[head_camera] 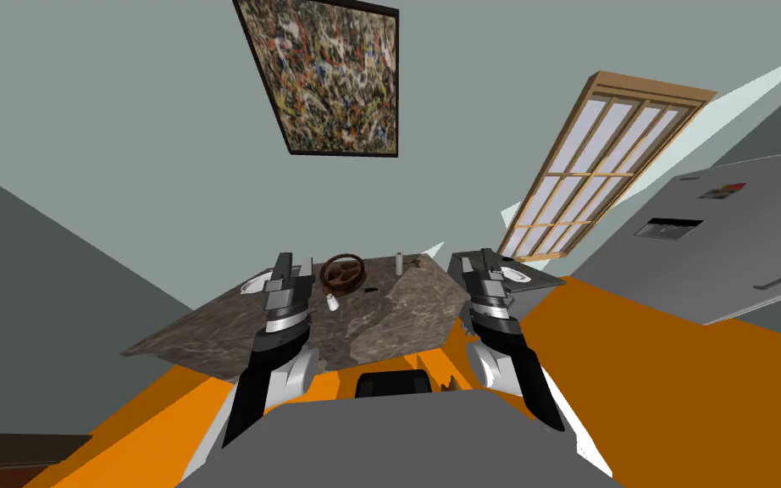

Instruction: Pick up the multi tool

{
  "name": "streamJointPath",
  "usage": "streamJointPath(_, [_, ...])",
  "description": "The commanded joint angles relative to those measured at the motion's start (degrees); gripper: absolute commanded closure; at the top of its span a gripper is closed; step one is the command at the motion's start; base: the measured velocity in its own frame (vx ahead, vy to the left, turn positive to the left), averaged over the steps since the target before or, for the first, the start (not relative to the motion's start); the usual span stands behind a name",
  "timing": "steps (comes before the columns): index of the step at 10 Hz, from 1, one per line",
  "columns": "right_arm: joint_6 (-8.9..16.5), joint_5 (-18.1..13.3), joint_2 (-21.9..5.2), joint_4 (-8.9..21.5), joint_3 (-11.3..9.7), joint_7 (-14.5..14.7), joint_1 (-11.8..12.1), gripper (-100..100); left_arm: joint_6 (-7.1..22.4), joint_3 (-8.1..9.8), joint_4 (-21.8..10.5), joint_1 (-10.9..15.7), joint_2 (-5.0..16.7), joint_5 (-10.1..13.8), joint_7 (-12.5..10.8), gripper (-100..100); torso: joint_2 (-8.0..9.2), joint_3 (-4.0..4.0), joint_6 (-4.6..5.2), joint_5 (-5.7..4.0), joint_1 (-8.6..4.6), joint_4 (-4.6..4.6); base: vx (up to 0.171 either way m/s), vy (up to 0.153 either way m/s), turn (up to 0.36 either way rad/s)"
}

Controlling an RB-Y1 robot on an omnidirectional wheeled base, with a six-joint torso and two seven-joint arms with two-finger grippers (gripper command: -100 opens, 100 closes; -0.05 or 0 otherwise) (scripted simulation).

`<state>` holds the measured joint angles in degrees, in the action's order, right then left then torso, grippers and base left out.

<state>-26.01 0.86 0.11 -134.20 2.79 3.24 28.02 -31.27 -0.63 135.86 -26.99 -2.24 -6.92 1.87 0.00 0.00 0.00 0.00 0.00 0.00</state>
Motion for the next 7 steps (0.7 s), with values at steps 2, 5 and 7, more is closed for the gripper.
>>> streamJointPath(2, [0.00, 0.00, 0.00, 0.00, 0.00, 0.00, -0.01, 0, 1.65, 0.68, -0.62, 1.56, 4.26, 0.17, 0.13, -100, 0.03, 0.01, 0.02, 0.00, 0.02, 0.00, -0.015, 0.006, -0.125])
streamJointPath(5, [0.00, 0.00, 0.00, 0.00, 0.00, 0.00, -0.01, 0, 5.92, 2.33, -2.21, 5.23, 9.03, 0.52, 0.32, -100, 0.11, 0.06, 0.03, 0.02, 0.08, 0.02, -0.034, 0.015, -0.232])
streamJointPath(7, [0.00, 0.00, 0.00, 0.00, 0.00, 0.00, -0.01, 0, 9.37, 3.88, -3.75, 8.57, 11.41, 0.80, 0.37, -100, 0.17, 0.09, 0.03, 0.02, 0.12, 0.04, -0.057, 0.027, -0.286])
